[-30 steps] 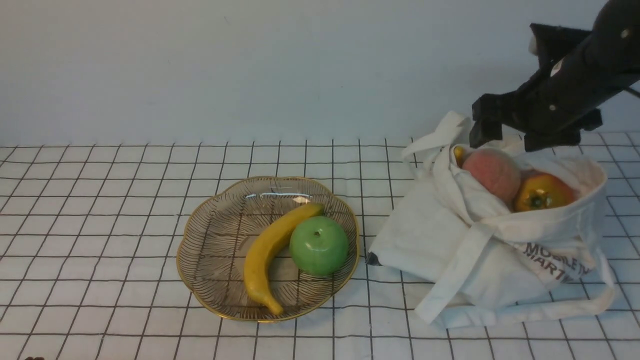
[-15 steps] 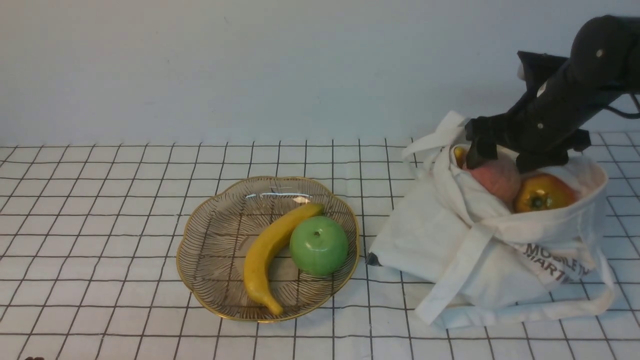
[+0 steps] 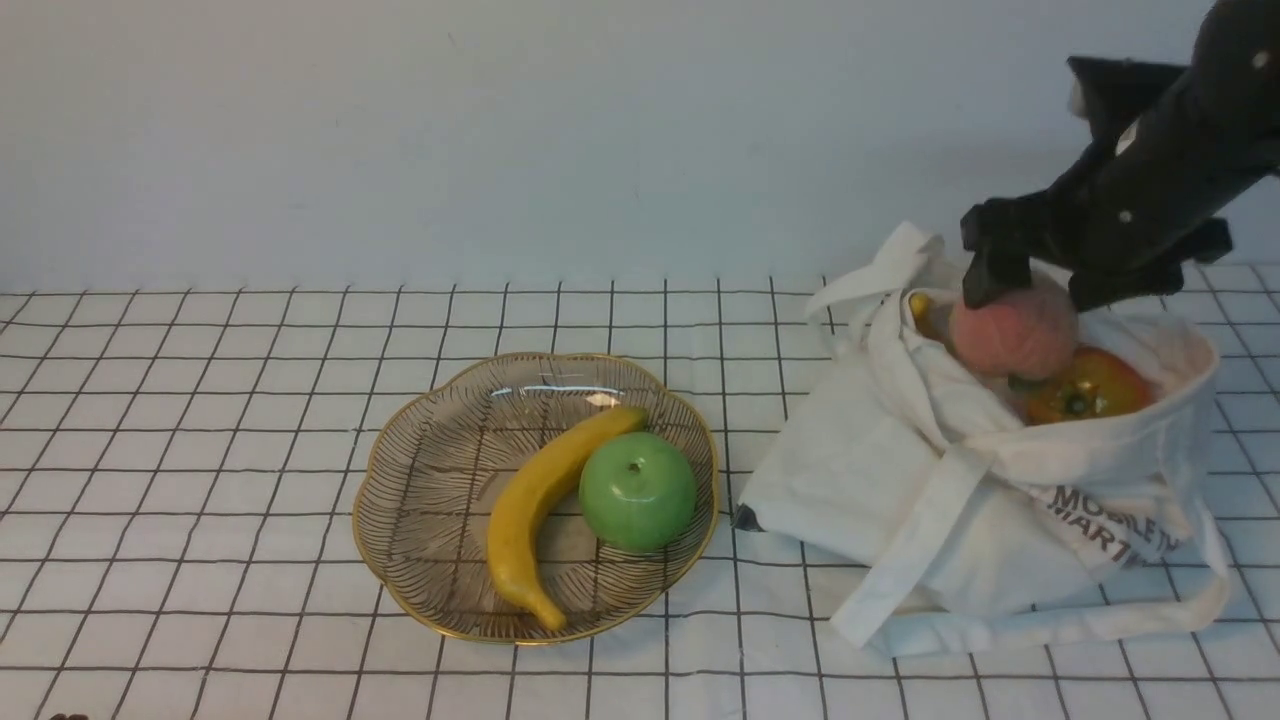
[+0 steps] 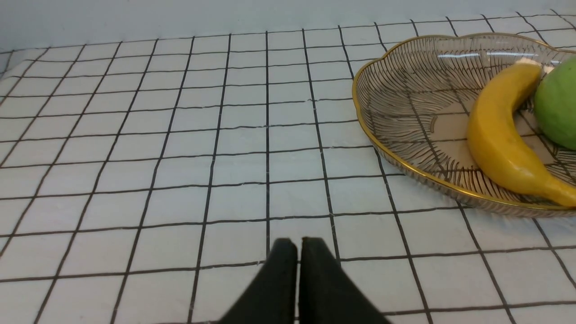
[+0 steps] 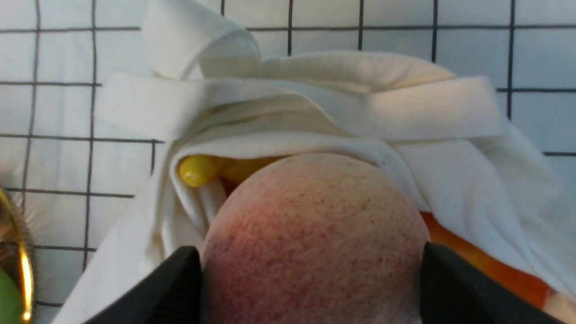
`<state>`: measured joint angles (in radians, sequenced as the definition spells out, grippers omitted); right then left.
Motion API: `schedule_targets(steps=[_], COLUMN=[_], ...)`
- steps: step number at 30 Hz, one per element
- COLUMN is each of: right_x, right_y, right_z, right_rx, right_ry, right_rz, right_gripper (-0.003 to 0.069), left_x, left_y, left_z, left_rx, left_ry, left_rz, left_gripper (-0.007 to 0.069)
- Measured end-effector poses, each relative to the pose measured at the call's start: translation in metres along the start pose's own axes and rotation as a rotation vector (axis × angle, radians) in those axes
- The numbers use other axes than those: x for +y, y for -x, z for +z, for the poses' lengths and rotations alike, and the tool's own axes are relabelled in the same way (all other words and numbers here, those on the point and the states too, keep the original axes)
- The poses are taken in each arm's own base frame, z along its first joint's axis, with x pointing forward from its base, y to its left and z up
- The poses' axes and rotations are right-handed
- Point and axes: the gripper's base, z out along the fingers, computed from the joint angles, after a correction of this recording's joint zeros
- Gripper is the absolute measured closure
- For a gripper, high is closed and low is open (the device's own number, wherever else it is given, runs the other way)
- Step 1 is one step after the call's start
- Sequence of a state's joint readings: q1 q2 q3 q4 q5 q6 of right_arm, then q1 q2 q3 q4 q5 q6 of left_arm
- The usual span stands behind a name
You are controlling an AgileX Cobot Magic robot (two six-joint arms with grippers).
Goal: Take the fruit out of the bag on the white checkered tablecloth and place them on the plate.
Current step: 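Place the peach onto the plate with the right gripper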
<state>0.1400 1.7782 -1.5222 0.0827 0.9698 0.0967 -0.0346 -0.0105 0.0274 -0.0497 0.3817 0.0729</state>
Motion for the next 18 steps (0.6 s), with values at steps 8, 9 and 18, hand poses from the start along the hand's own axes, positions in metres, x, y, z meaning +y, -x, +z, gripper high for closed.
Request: schedule_targets(steps=[8,9,18], right_x=[0.007,0.011,0.093], right_y=[0.002,0.001,-0.017], right_z=[-0.066,-0.075,-0.097], right_rx=[-0.148,-0.173,-0.222], right_ry=[0.028,0.043,0.313], right_rz=[-0.013,-0.017,-0.255], right_gripper=[0.0104,0.0104,0.0104], left_x=[0.000,0.000,0.000], left_y=[0.000,0.000,0.000], left_z=[0.000,0.000,0.000], left_rx=[0.000,0.000,0.000], left_ry=[0.000,0.000,0.000], left_rz=[0.000,0.000,0.000], left_gripper=[0.0632,0.0632,0.0632])
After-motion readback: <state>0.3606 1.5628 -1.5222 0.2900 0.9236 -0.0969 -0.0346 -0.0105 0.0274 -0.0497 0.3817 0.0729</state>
